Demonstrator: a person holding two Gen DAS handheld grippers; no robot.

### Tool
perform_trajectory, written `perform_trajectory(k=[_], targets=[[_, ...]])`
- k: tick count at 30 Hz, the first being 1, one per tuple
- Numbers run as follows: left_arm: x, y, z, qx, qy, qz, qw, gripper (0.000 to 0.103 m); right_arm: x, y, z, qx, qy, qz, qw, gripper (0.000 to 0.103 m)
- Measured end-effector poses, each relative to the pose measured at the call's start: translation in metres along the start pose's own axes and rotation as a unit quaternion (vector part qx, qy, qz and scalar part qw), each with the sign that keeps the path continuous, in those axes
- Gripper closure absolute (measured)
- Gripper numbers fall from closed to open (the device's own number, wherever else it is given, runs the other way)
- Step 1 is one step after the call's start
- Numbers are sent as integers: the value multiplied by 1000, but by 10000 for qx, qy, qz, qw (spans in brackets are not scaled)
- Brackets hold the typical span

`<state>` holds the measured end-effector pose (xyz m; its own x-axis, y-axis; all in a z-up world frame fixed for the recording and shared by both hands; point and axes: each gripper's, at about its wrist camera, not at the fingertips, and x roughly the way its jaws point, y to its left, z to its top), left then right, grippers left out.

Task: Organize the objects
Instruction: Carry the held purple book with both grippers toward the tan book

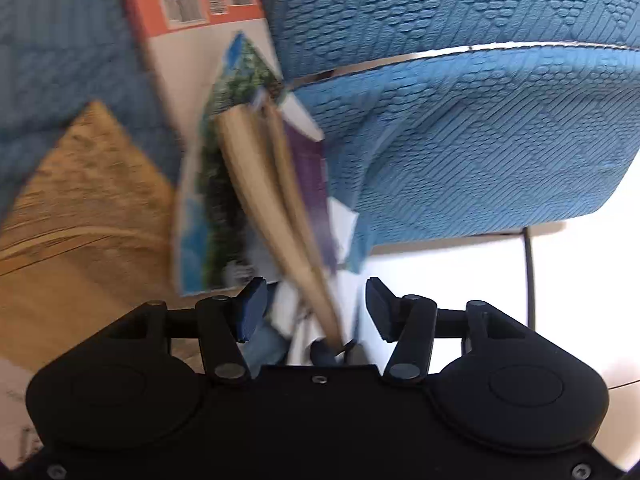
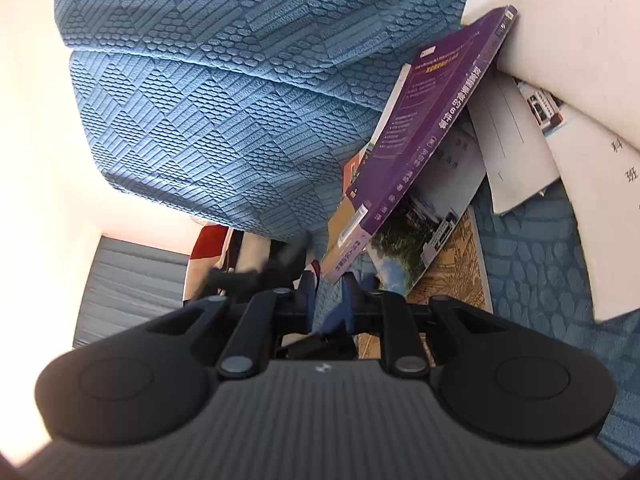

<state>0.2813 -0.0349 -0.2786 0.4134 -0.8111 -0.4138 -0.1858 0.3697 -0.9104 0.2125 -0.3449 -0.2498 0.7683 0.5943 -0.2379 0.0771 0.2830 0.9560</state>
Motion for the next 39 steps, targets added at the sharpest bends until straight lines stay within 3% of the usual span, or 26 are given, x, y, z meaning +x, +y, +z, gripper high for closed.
perform_trajectory(k=[3, 7, 9, 10, 13, 15, 16, 18, 25, 28, 30, 33, 37, 39], targets=[[13, -6, 5, -36, -17, 31, 10000, 49, -2, 1, 3, -5, -7, -2, 10000, 85], [31, -7, 12, -38, -37, 342, 9994, 53, -6, -2, 4, 69, -30, 27, 10000, 85], [40, -6, 15, -37, 6, 529, 9986, 61, -4, -2, 4, 59, 7, -103, 9999, 85], [44, -7, 15, -3, 35, 662, 9978, 73, -4, -1, 3, 39, 14, -204, 9998, 83], [48, -9, 13, 131, 33, 729, 9972, 81, -6, -4, 3, 159, -99, -262, 9995, 81], [48, -12, 13, 129, 73, 697, 9975, 85, -7, -6, 4, 284, -154, -184, 9993, 68], [47, -13, 13, 110, 114, 671, 9976, 88, -8, -5, 5, 306, -234, -190, 9991, 54], [46, -18, 11, 181, 144, 606, 9979, 90, -10, -4, 8, 339, -370, -191, 9986, 49], [30, -38, -1, 394, 152, 747, 9963, 91, -12, -12, 17, 946, -895, -249, 9912, 48], [20, -46, -9, 554, 141, 874, 9945, 91, -10, -7, 11, 962, -1051, -471, 9887, 49], [11, -50, -16, 624, 157, 907, 9938, 91, -9, -5, 4, 1067, -1214, -487, 9857, 53], [-2, -56, -27, 774, 96, 998, 9919, 89, -11, -4, -7, 1245, -1334, -677, 9809, 74], [-17, -54, -38, 755, 130, 901, 9930, 86, -18, 8, -14, 1032, -1290, -779, 9832, 76], [-21, -47, -43, 631, 124, 718, 9953, 74, -24, 16, -13, 828, -1242, -919, 9845, 78]])
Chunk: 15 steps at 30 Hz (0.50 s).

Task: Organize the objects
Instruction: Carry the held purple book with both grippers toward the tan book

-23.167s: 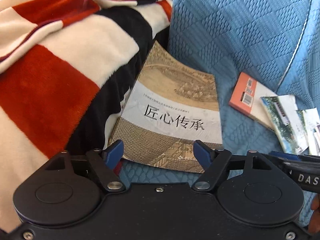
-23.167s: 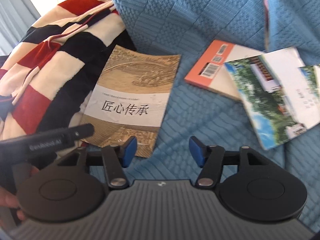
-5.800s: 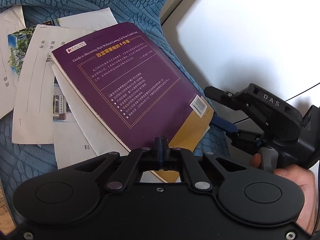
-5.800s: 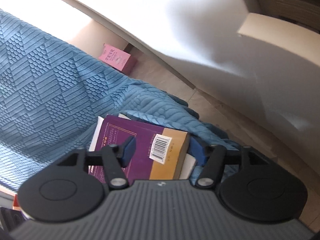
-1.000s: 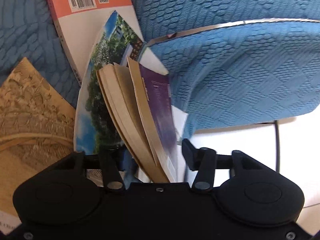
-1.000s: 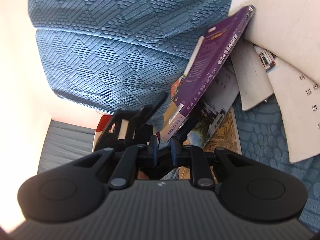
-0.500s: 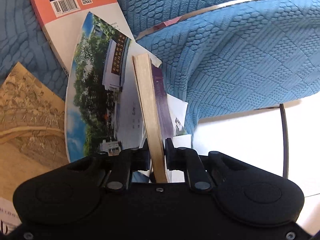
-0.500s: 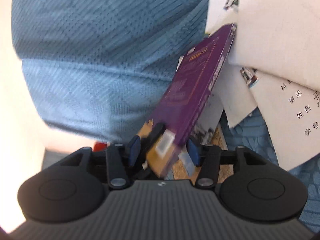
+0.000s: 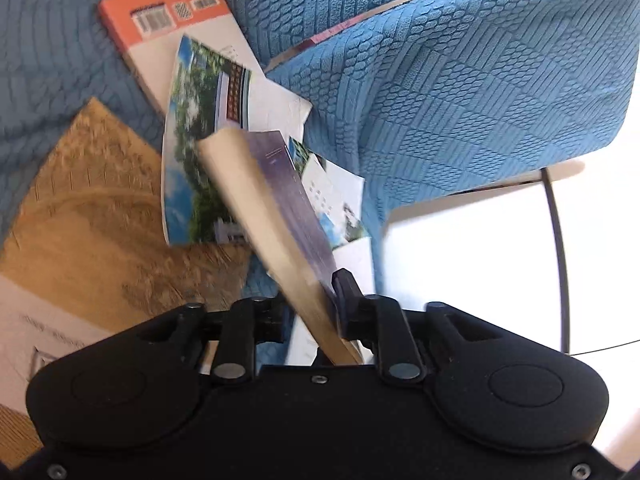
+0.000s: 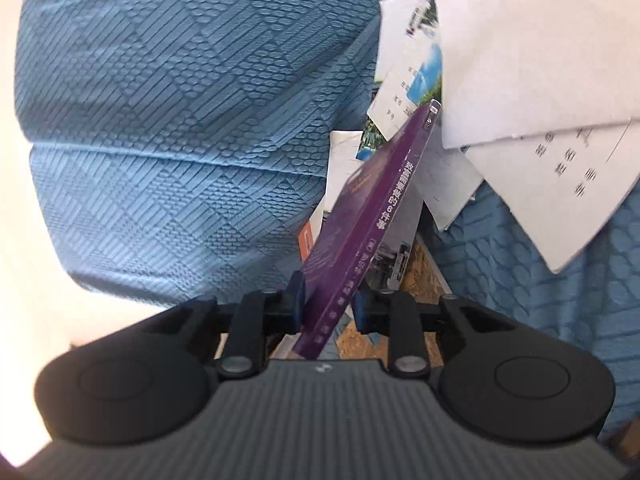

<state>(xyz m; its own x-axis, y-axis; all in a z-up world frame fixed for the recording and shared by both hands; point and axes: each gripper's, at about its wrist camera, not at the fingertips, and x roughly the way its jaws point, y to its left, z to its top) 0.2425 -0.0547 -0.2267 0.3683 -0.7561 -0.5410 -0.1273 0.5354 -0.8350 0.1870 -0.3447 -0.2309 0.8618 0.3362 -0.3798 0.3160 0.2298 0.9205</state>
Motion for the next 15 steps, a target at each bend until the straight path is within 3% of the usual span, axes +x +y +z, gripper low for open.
perform_trajectory(k=[1, 2, 8, 15], targets=[[0, 2, -3, -24, -45, -42, 10000, 57, -3, 3, 1, -126, 15, -76, 9999, 80], [1, 3, -6, -47, -71, -63, 9999, 50, -6, 5, 2, -220, 48, -105, 9997, 81], [15, 29, -2, -908, -81, -603, 9940, 47, -19, 11, 14, -537, 136, -341, 9979, 81], [40, 47, 15, -1161, 102, -395, 9924, 50, -38, 10, 22, -793, 213, -463, 9955, 82]])
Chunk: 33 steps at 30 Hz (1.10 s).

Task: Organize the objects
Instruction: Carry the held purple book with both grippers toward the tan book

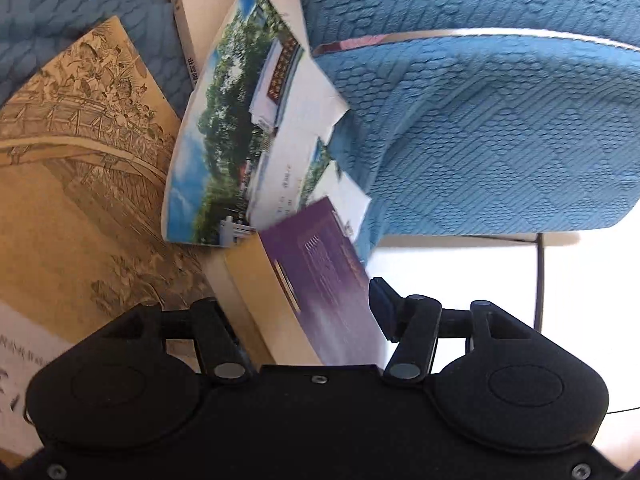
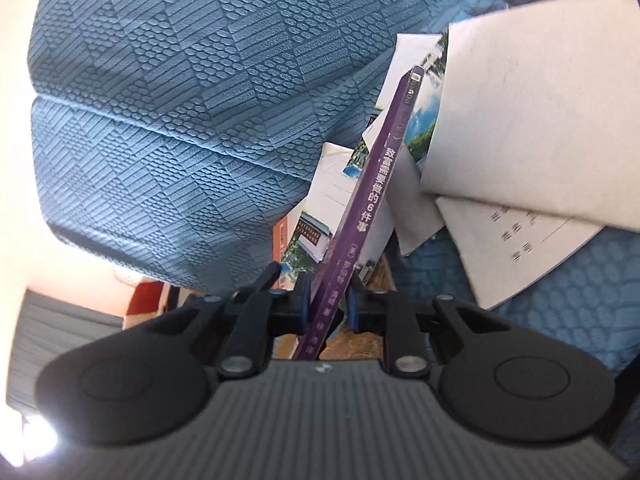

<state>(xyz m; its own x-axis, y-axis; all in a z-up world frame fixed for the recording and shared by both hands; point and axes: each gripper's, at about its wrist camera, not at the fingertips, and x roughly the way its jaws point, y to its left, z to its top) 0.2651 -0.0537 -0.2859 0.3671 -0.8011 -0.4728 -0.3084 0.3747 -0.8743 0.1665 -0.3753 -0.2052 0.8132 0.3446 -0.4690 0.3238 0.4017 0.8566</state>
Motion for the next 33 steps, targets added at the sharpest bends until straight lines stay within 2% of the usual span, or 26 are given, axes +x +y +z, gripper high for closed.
perform_trajectory(k=[4, 8, 14, 19, 28, 33], targets=[[8, -6, -2, 318, 156, 166, 9992, 59, -11, -1, 3, -91, -10, -64, 9999, 82], [13, -5, -4, 331, 289, 171, 9989, 77, -19, 2, 5, -299, -29, -157, 9994, 82], [3, -16, -11, 665, 206, 245, 9973, 85, -24, 12, 2, -677, 0, -296, 9973, 80], [-22, -40, -19, 1204, 27, 470, 9916, 86, -30, 22, -5, -711, 14, -193, 9973, 80], [-89, -63, -48, 1757, -408, 609, 9817, 87, -47, 49, -23, -737, 104, 2, 9972, 78], [-126, -65, -58, 1740, -631, 529, 9813, 87, -53, 68, -36, -918, 120, 82, 9957, 78]])
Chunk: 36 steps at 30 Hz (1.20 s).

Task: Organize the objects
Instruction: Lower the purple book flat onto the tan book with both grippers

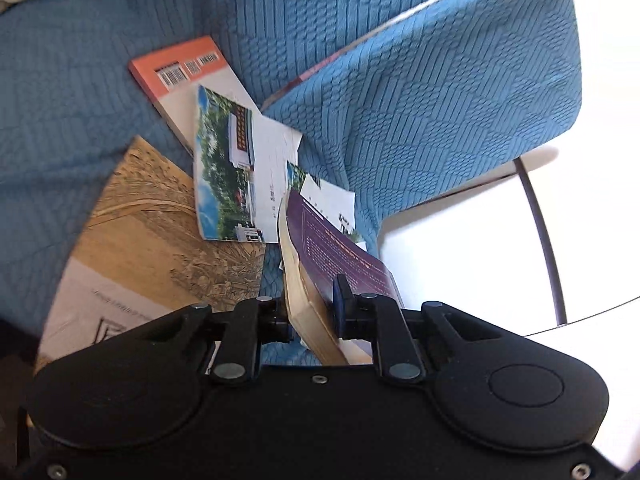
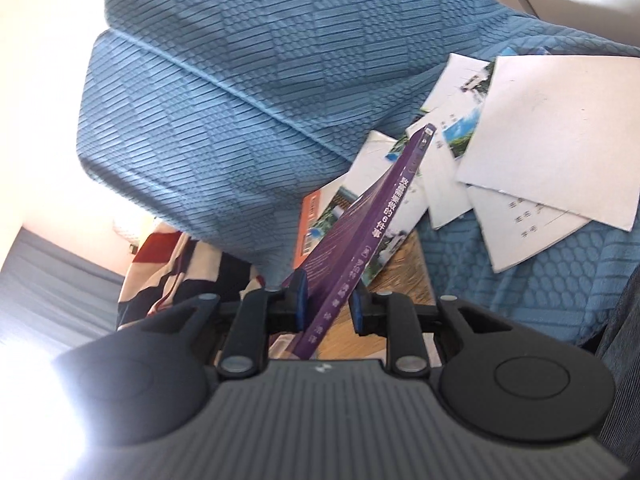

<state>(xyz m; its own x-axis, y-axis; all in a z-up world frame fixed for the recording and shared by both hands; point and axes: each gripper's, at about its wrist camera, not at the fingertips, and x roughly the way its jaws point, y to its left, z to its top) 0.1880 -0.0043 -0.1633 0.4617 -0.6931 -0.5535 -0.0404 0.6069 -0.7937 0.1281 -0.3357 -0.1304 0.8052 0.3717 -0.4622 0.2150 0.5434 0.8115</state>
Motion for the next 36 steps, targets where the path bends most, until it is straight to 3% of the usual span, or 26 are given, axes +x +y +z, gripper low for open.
perform_trajectory(k=[22, 29, 36], targets=[[-134, -21, 12, 65, -693, 105, 9975, 87, -15, 100, -26, -783, 241, 581, 9949, 78], [-159, -18, 10, -7, -808, 146, 9966, 86, -13, 121, -31, -1141, 382, 637, 9907, 78], [-162, 3, 1, -175, -855, 176, 9960, 86, -3, 117, -36, -1355, 590, 616, 9871, 78]])
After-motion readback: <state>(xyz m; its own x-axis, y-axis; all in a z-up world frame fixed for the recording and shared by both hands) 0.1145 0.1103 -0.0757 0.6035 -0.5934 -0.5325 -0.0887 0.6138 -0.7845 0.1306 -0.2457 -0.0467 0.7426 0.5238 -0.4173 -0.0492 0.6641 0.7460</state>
